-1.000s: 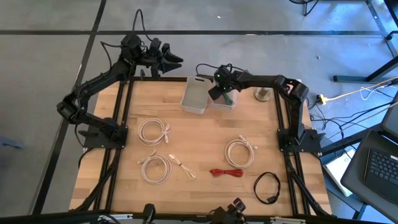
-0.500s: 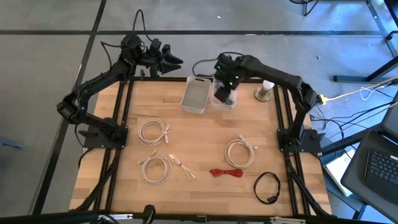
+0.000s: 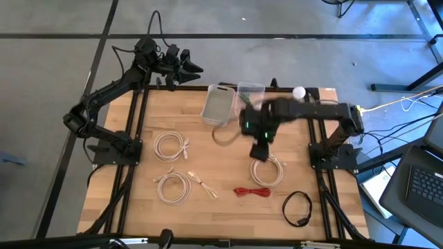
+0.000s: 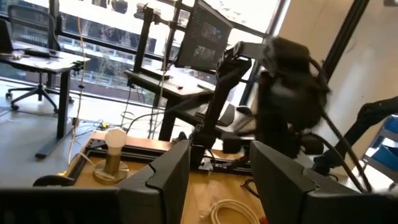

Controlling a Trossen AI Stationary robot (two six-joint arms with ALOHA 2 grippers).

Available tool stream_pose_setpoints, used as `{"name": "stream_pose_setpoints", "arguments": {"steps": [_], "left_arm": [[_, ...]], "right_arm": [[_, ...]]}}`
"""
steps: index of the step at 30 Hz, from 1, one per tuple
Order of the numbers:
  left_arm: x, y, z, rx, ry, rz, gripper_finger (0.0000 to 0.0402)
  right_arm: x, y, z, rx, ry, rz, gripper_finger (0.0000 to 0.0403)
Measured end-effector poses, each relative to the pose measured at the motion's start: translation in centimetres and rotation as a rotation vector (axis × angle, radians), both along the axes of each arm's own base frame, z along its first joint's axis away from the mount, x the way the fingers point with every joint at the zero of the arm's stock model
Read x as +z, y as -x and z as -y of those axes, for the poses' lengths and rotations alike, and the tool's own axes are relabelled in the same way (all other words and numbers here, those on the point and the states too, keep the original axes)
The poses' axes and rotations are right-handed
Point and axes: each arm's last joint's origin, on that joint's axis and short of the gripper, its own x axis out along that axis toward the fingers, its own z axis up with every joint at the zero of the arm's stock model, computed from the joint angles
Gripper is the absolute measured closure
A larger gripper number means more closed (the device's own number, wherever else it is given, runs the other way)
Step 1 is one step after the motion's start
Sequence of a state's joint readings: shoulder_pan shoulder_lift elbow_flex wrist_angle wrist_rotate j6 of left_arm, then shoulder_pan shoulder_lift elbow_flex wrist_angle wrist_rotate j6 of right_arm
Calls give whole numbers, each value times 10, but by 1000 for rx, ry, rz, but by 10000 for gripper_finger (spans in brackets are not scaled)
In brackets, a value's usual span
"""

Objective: Pick & Place USB Port
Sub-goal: Put the red usb cable into the transparent bin

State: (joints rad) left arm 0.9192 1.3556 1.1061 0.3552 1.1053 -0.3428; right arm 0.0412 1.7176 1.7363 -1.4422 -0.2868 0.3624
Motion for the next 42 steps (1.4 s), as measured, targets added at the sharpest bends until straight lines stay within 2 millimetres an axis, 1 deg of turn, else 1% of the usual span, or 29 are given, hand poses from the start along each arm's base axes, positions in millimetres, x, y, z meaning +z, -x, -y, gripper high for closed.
{"name": "stream_pose_setpoints", "arguments": {"steps": [3,7,12,16,20,25,29,34,39,42], "left_arm": [[-1,0,0,1,-15,-2,240],[-3,0,0,3,-3,-17,240],[-6,-1,0,-2,22,-36,240],[-6,-1,1,-23,25,-41,240],[-6,-1,1,-22,12,-38,240],[-6,-1,1,-25,11,-38,240],[-6,-1,1,-25,11,-38,240],[-6,-1,1,-25,10,-38,240],[-6,-1,1,-24,-16,-34,240],[-7,-1,1,-24,-12,-36,240]], "right_arm": [[-18,3,-28,10,21,-58,262],[-45,5,-59,-14,10,-86,262],[-81,5,-93,-27,-70,-45,262],[-107,8,-112,-27,-101,17,262],[-131,16,-118,-30,-52,46,262],[-158,23,-116,-86,-56,48,262],[-173,23,-115,-92,-50,94,262],[-194,20,-116,-87,-44,91,262],[-205,17,-118,-83,-54,80,263],[-208,16,-118,-84,-53,76,276]]}}
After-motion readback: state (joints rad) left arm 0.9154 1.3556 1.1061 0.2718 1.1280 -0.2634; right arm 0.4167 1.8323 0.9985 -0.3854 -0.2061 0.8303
